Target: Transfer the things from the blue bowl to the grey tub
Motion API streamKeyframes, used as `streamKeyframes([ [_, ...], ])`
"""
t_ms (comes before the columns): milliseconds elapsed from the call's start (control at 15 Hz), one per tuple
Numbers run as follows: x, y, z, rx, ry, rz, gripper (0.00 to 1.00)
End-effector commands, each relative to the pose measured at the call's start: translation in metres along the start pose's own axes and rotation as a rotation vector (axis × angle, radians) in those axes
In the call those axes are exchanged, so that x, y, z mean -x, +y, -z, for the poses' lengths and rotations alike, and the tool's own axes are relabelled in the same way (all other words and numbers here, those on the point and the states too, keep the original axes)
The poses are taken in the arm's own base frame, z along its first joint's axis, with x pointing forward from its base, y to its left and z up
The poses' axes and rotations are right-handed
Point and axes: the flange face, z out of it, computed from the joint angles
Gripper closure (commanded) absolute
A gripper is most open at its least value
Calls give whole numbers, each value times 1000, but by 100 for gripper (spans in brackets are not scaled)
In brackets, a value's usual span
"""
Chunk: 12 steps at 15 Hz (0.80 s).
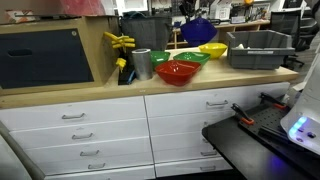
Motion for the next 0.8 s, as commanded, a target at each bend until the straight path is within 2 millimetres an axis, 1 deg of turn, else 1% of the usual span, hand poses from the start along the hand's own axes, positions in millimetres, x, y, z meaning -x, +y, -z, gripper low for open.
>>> streamKeyframes([
  [0,-13,11,-5,93,23,30,99],
  [200,-34,13,-10,153,88,59,99],
  [467,-65,1,-11,174,245,87,99],
  [600,-76,-2,-13,195,292,102,99],
  [733,-83,0,-17,198,324,102,99],
])
